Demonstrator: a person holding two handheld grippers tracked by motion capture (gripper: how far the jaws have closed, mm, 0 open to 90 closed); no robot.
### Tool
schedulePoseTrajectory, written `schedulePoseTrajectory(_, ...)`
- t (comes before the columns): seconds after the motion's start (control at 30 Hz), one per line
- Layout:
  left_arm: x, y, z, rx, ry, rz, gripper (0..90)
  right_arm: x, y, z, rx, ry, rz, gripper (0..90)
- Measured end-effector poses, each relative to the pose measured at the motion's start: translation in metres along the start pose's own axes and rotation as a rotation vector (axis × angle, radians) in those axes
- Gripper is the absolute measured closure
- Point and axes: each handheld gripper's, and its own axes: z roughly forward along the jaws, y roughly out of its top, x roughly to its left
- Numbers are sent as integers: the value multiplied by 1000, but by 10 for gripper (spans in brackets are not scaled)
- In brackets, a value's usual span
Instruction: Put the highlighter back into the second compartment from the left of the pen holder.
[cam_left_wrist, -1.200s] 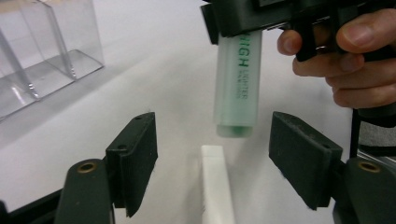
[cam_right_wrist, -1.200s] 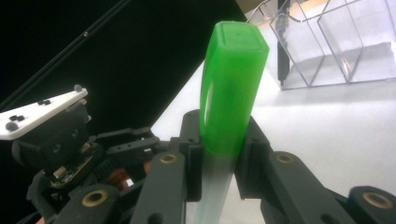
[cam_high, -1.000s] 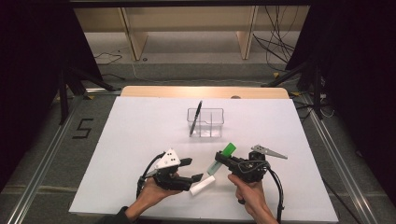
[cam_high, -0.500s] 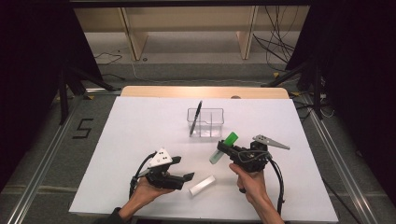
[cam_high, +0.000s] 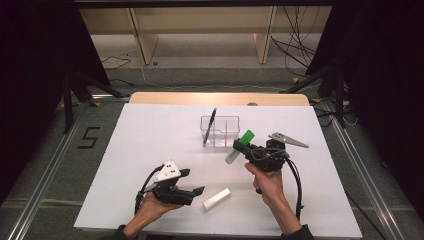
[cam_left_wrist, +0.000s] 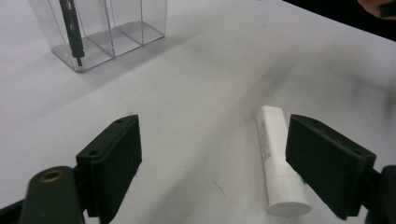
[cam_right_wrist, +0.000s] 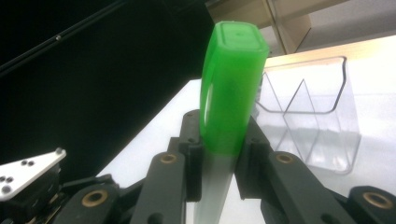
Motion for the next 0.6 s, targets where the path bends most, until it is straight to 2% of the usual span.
schedulePoseTrajectory(0.37, -7, -1, -1, 15, -11, 10, 170, -5, 16, 15, -1, -24, -9, 762)
schedulePoseTrajectory(0.6, -8, -2, 0, 23, -10, 12, 160, -14, 30, 31, 14, -43, 2, 762)
